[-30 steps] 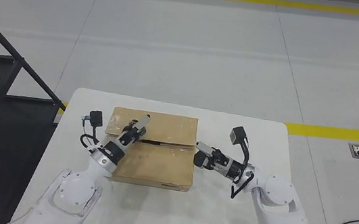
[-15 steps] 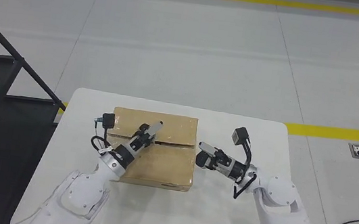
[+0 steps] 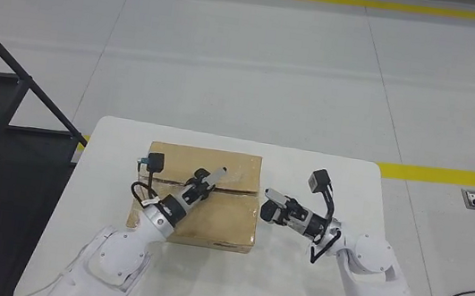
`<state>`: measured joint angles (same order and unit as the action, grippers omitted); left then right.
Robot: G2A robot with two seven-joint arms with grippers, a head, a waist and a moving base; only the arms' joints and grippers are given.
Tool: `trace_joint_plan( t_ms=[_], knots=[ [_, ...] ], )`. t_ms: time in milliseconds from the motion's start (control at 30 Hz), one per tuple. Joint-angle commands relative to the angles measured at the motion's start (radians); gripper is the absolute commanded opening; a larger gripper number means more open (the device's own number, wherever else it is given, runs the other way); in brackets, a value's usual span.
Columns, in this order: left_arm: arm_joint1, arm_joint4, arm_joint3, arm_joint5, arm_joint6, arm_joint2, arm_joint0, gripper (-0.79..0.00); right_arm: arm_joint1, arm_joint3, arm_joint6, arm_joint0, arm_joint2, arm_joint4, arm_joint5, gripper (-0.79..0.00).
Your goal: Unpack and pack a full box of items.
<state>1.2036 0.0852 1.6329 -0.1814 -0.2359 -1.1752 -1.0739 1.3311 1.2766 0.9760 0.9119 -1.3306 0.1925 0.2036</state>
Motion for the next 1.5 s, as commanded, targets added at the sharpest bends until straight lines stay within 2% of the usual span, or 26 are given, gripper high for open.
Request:
trace_joint_plan(
  t_ms=[0, 133, 233, 333, 400, 433, 533, 667, 800, 1100, 1300, 1467],
  knots=[
    [0.000, -0.019, 0.023, -0.006, -0.010, -0.011, -0.011, 0.000, -0.001, 0.000, -0.007, 0.000, 0.000, 0.008, 0.007, 0.000],
    [-0.011, -0.076, 0.114, -0.034, -0.041, -0.093, -0.062, 0.000, -0.005, 0.030, -0.042, 0.004, -0.006, -0.004, 0.053, 0.000],
    [-0.024, -0.138, 0.181, -0.055, -0.062, -0.198, -0.114, 0.000, -0.010, 0.093, -0.076, 0.013, -0.007, -0.046, 0.082, 0.000],
    [-0.035, -0.219, 0.206, -0.065, -0.085, -0.316, -0.158, 0.000, -0.012, 0.146, -0.089, 0.001, 0.005, -0.099, 0.092, 0.000],
    [-0.042, -0.254, 0.205, -0.064, -0.099, -0.393, -0.182, 0.000, -0.011, 0.163, -0.124, -0.030, 0.030, -0.167, 0.059, 0.000],
    [-0.045, -0.275, 0.198, -0.062, -0.112, -0.427, -0.191, 0.000, -0.010, 0.158, -0.179, -0.048, 0.037, -0.213, 0.009, 0.000],
    [-0.054, -0.302, 0.162, -0.066, -0.154, -0.515, -0.220, 0.000, -0.010, 0.158, -0.179, -0.048, 0.037, -0.213, 0.009, 0.000],
    [-0.063, -0.323, 0.127, -0.104, -0.221, -0.592, -0.285, 0.000, -0.010, 0.158, -0.179, -0.048, 0.037, -0.213, 0.009, 0.000],
    [-0.066, -0.338, 0.118, -0.128, -0.257, -0.609, -0.313, 0.000, -0.004, 0.149, -0.175, -0.084, 0.083, -0.213, -0.024, 0.000],
    [-0.066, -0.328, 0.132, -0.138, -0.250, -0.587, -0.312, 0.000, 0.028, -0.039, -0.078, -0.311, 0.219, -0.179, -0.276, 0.000],
    [-0.067, -0.344, 0.122, -0.142, -0.254, -0.592, -0.310, 0.000, 0.041, -0.155, -0.045, -0.385, 0.247, -0.117, -0.329, 0.000],
    [-0.068, -0.349, 0.120, -0.139, -0.257, -0.590, -0.304, 0.000, 0.045, -0.198, -0.004, -0.420, 0.265, -0.104, -0.354, 0.000]
  ],
)
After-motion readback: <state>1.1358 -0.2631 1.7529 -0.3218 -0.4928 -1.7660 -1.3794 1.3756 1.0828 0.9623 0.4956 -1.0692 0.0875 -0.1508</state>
